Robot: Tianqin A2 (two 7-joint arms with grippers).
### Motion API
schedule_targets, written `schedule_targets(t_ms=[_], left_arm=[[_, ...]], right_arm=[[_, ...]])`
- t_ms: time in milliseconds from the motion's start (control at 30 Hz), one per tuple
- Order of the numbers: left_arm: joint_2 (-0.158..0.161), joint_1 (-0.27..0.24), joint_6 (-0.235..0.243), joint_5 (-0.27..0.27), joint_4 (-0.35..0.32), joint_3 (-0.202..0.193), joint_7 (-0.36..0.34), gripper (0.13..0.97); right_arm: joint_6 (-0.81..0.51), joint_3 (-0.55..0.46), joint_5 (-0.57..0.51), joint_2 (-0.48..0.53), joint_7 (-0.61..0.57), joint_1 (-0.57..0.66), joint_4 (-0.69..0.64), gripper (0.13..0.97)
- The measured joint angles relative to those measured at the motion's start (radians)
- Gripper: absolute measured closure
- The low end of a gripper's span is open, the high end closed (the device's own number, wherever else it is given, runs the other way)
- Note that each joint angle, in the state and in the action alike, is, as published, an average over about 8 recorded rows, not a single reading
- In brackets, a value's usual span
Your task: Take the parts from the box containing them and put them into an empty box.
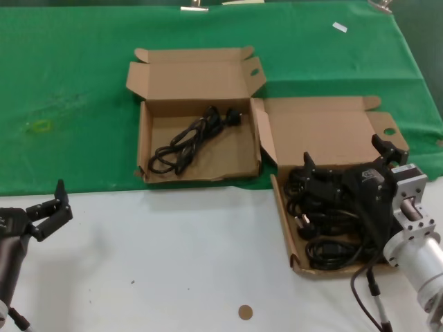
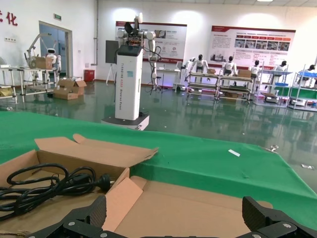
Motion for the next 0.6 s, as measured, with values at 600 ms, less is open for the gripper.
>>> schedule_targets(t_ms=[600], left_arm=[[0.000,0.000,0.000,0.000,0.000,0.000,0.000,0.132]], right_arm=[[0.000,0.000,0.000,0.000,0.000,0.000,0.000,0.129]])
